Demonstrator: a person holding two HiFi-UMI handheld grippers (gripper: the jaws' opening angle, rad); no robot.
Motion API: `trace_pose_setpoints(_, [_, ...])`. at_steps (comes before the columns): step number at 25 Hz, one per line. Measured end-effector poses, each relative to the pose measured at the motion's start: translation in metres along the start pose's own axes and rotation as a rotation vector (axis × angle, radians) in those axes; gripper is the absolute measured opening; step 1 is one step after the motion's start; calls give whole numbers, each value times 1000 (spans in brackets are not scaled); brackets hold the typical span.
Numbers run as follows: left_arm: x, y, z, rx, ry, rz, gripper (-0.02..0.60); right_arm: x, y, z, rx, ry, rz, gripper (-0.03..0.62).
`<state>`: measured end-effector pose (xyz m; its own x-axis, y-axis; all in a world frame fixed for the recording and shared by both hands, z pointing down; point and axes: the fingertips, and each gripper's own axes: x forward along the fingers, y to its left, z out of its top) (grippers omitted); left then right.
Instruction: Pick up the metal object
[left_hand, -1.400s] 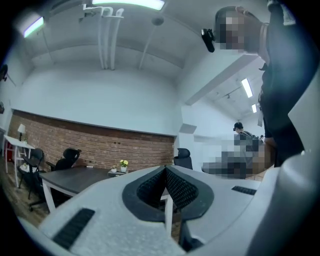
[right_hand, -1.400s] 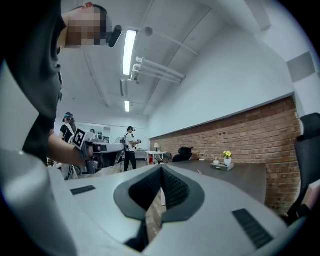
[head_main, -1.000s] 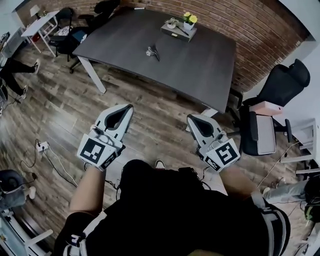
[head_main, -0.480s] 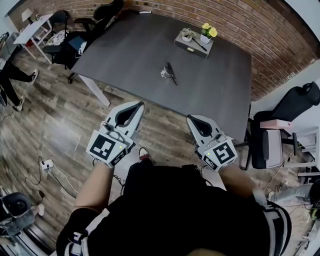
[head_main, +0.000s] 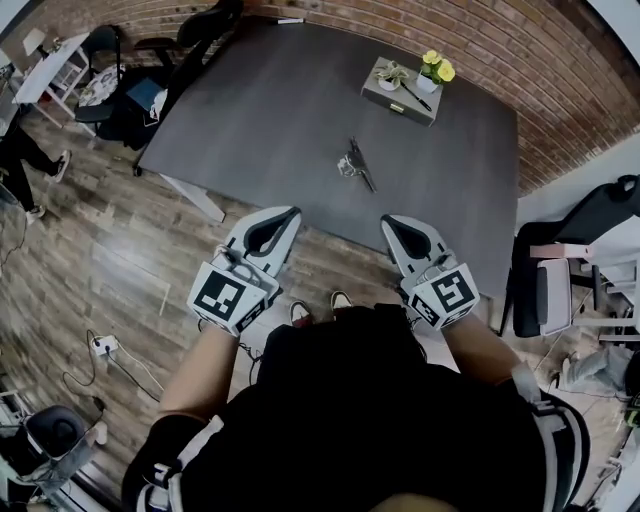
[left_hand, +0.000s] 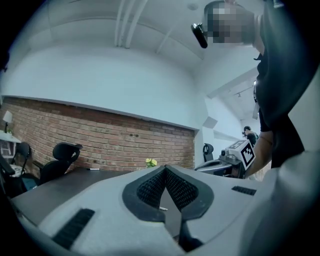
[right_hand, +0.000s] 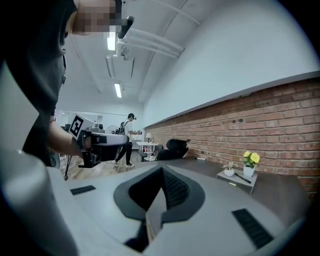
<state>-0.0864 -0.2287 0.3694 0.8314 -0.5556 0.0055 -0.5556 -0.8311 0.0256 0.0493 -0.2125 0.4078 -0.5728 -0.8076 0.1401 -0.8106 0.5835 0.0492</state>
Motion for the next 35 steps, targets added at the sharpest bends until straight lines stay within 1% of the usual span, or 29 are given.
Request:
trace_pose_setpoints(2, [6,4,4,0,-8,4,8,9,-11,6,7,-26,-2,-5])
trace_pose_setpoints(4, [10,8,6,19,3,8,8,14,-15,17,34,-85,19,-2])
trace_pose_setpoints(6, [13,14,7,22,2,22,8,19,-14,28,73,-146,60,288])
trace_pose_setpoints(8, [14,19,9,17,-1,40,8,24,-16,31,69,-161,66,337])
trace_pose_setpoints(11, [15,23,10,22,11,60,8,35,-28,21,49,-130,42,345])
trace_pose_setpoints(14, [17,25,12,23,-1,64,8,58,-51,-4,28,-68,-6,345])
trace_pose_setpoints(18, [20,24,14,27,11,72,8,114,-96,-63,-17,84,-92,345])
trace_pose_setpoints(20, [21,22,16,29,8,65,8,139,-113,-94,-71,185,-122,344])
trace_pose_setpoints(23, [22,22,19,26,0,69,8,164,-124,-133,-153,337,-129,338])
trace_pose_setpoints(25, [21,23,22,20,-6,75,8,174,-129,-150,-161,402,-133,324])
trace_pose_setpoints(29, [13,24,22,12,9,90,8,195,-137,-172,-133,456,-151,298])
trace_pose_setpoints(33, [4,27,21,6,27,117,8,206,-145,-192,-168,529,-165,269])
trace_pose_setpoints(35, [0,30,22,4,28,131,8,208,-149,-198,-187,558,-172,235])
